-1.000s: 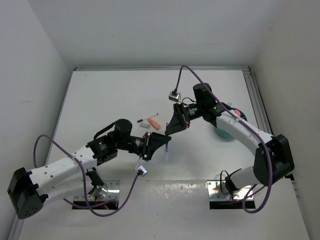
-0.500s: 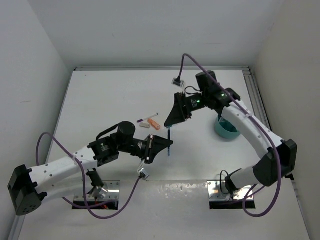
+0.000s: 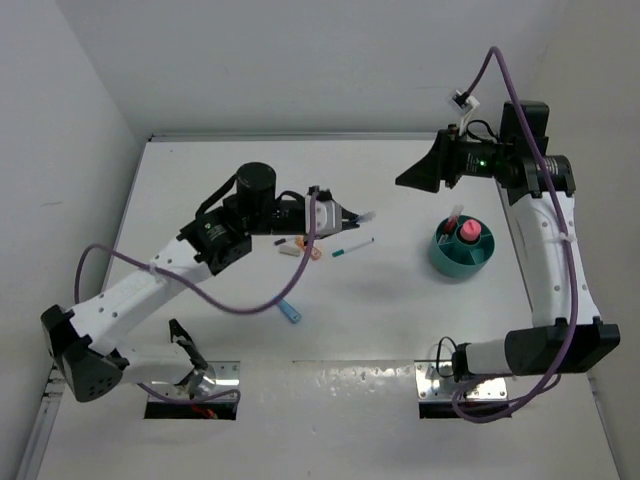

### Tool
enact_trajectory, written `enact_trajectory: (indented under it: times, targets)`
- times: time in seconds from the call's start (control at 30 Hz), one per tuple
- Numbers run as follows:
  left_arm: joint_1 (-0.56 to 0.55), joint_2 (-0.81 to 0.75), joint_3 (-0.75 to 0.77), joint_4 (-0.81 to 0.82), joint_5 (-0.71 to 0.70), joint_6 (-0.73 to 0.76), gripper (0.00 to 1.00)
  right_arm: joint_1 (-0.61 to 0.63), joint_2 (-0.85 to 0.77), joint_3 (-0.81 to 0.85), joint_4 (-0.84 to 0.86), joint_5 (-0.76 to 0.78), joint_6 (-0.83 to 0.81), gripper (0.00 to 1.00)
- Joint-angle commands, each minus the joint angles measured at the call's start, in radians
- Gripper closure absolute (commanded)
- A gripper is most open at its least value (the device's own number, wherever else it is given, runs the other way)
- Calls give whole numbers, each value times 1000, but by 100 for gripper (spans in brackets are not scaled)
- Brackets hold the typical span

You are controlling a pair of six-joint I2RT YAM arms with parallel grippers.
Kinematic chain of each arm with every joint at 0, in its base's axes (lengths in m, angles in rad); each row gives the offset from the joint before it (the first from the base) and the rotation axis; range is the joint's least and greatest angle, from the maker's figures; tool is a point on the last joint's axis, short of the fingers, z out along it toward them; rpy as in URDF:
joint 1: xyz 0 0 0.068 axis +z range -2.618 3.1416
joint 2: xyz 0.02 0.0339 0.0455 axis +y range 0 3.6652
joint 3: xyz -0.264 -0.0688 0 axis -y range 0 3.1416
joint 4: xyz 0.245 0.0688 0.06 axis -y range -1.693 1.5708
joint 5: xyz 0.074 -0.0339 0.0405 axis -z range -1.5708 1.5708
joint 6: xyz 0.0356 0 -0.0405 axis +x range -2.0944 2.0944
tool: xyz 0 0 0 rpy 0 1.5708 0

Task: Sort the stationery into containers
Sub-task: Place the pen in the storage box.

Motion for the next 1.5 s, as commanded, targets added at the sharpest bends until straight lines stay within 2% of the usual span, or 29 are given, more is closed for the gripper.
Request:
enact_trajectory:
  times: [0.0,0.03,0.13,0.3,0.47,0.6,0.73,0.83,0.87,0.97,1.07,1.3,1.4,1.43,1.47]
  targets:
    - [57,45,-11,11,234,-515,100,23,-56,20,-16,-153,-55,37]
    - [83,63,-31,83,272,-654,100,27,-57,0,-8,-153,-51,36]
    - [115,79,-71,194,347,-835,100,60,-110,-38,23,-174,-58,32]
    - [152,108,-90,314,405,-992,100,130,-106,-26,-52,-145,-92,29]
    - [150,140,-79,283,422,-963,100,254,-50,40,-205,-43,-230,30]
    - [147,140,-85,275,421,-951,100,326,-44,16,-190,25,-244,32]
    - [141,146,-81,274,421,-948,100,340,-23,26,-164,42,-221,35]
    - [137,155,-78,266,427,-940,100,346,-3,48,-151,39,-207,41]
    - [134,163,-73,262,430,-939,100,350,0,55,-149,37,-206,49]
    - [134,169,-77,265,430,-945,100,362,8,57,-149,34,-209,61]
    - [134,169,-79,268,424,-937,100,363,3,37,-147,36,-219,67]
    - [156,163,-96,274,372,-943,100,356,-4,22,-164,43,-235,97]
    - [176,162,-96,280,358,-954,100,343,-11,17,-167,47,-235,100]
    - [186,163,-96,274,346,-954,91,339,-12,14,-169,50,-235,100]
    - [190,163,-94,263,336,-953,52,330,-12,12,-169,51,-235,100]
